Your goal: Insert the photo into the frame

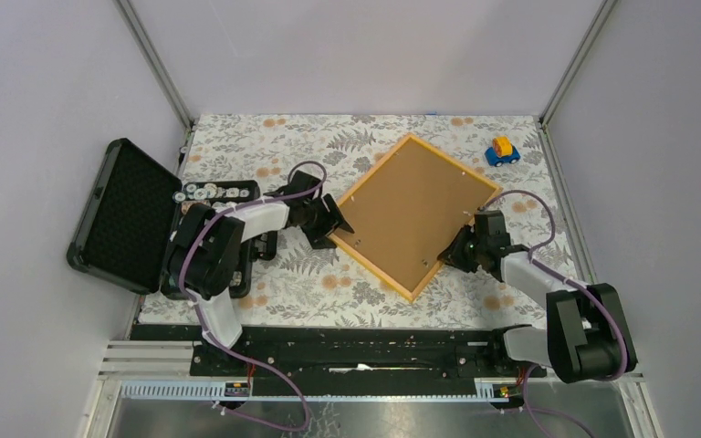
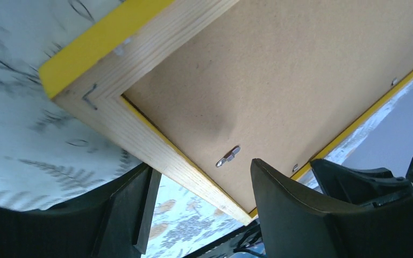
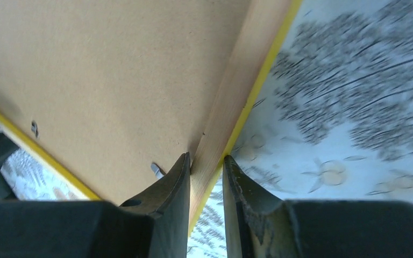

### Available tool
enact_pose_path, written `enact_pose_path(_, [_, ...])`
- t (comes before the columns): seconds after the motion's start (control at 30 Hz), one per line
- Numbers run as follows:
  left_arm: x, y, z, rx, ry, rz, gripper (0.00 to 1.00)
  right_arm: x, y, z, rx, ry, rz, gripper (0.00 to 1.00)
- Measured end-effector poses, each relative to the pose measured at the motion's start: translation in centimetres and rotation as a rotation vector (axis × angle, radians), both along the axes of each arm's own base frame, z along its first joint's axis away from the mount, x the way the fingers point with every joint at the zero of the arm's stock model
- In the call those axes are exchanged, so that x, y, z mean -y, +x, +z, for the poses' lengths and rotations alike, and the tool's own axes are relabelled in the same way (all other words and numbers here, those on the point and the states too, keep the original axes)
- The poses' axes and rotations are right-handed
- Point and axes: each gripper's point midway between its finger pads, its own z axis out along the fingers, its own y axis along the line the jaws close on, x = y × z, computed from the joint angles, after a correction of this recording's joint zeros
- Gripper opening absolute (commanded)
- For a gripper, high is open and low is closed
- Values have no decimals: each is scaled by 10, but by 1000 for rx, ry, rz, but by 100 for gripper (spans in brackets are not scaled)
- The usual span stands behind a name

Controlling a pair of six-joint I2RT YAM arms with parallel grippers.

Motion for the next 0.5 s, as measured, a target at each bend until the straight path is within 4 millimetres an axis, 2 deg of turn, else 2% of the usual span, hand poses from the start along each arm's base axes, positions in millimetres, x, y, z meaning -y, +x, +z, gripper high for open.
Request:
enact_pose_path(0.17, [-22, 16, 0, 3, 46, -48, 72, -31, -21, -1, -4, 74, 33, 31])
enact_pose_path(0.27, [-31, 21, -1, 7, 60, -82, 72, -46, -32, -1, -4, 110, 48, 36])
enact_pose_path(0.33, [-33, 26, -1, -2, 49, -102, 72, -53, -43, 0, 6, 132, 60, 43])
enact_pose_path(0.4, [-33, 31, 0, -9, 21, -122, 73, -60, -58, 3, 5, 161, 94, 54])
enact_pose_path(0.5, [-32, 43, 3, 16, -9, -149, 75, -64, -81, 9, -41, 157, 160, 77])
